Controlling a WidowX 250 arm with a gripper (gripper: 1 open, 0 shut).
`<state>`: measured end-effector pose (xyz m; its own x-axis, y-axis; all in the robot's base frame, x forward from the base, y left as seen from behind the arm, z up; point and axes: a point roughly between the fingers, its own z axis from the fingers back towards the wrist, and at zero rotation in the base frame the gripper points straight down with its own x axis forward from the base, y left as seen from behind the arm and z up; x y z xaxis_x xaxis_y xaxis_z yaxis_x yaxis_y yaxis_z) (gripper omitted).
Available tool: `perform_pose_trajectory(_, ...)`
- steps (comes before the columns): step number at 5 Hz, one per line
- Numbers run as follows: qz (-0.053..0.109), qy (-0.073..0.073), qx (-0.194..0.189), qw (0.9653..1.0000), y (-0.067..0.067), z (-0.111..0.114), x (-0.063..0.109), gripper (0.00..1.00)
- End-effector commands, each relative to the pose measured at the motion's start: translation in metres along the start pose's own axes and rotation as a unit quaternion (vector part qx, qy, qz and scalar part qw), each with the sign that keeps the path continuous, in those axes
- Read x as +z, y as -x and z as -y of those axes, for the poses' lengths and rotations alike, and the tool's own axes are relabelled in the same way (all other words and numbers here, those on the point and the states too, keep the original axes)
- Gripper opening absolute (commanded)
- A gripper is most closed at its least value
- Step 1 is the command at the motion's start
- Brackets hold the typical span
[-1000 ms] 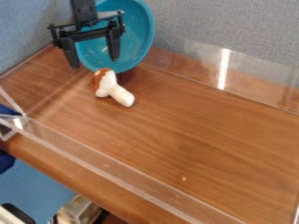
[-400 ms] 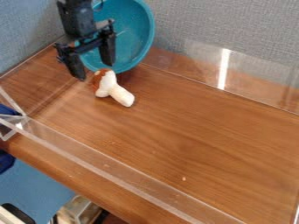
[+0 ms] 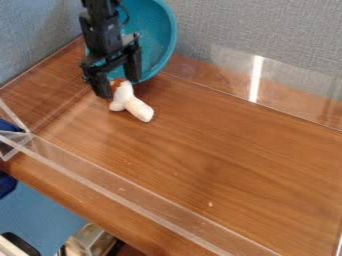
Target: Put the mushroom in the blue bowl
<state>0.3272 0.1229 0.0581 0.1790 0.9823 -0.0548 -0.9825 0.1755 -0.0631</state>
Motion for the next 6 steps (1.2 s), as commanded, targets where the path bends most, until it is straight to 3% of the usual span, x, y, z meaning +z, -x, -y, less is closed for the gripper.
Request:
perform_pose_trajectory(1, 0.026, 0.035, 0.007, 0.9990, -0.010, 0.015, 0.007, 1.00)
perform_pose_trajectory(3, 0.046, 0.047, 0.065, 0.9957, 0.004, 0.023, -0.012, 1.00)
perform_pose_trajectory(5, 0.058, 0.047, 0.105, 0.9917, -0.014, 0.038, -0.019, 1.00)
perform_pose_trajectory(6, 0.060, 0.049, 0.103, 0.9917, -0.010, 0.037, -0.022, 0.00)
